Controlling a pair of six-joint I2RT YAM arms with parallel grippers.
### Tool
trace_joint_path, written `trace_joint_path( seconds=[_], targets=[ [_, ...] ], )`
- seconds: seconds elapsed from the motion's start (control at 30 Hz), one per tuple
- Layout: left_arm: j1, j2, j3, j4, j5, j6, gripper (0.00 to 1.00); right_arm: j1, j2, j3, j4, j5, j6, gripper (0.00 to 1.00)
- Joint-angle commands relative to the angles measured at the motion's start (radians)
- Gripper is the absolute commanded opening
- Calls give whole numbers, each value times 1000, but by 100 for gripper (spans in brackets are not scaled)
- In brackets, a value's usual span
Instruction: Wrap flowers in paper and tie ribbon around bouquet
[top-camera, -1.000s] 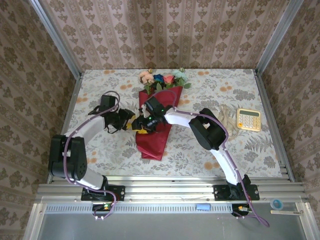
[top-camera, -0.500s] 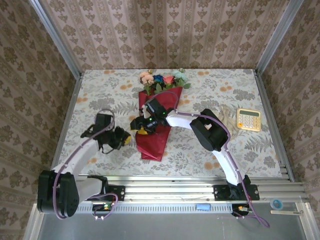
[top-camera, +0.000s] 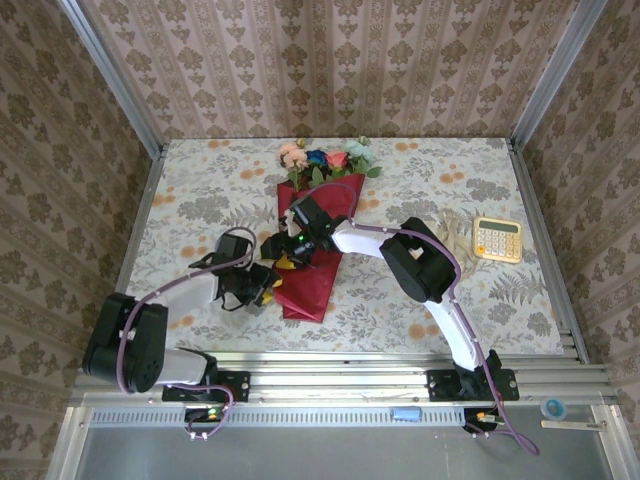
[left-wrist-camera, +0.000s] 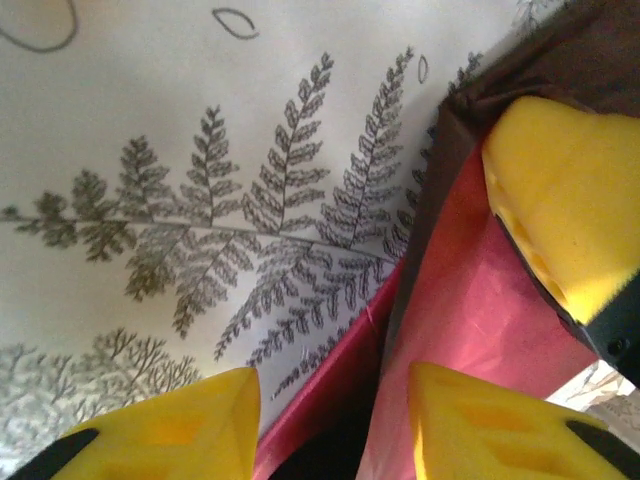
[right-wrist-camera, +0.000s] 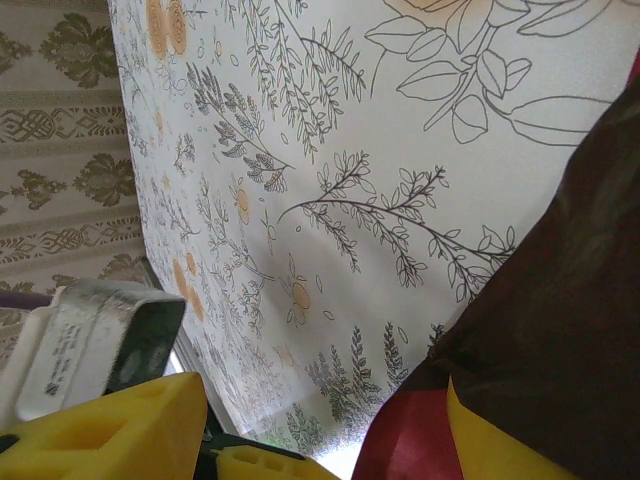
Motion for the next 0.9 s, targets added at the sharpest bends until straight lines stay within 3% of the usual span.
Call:
trace_joint_path(
  seconds=[0.0,0.13,0.5,0.73,0.87],
  targets=[
    [-13,42,-15,56,-19,21,24,3,-3,12,-77,17,17,67],
    [-17,61,-31,64,-50,15,0,1,-41,41,-120,30,10,67],
    [-35,18,-116,67,-88,-86,0,-150,-331,-19,-271,115,3,70],
    [-47,-50,-178,105,-119,-203,0,-294,-550,-384,-181,175,69,66],
    [-49,-72,-198,96,-131,-242,0,-305,-570,-541,-112,178,111,59]
  ],
)
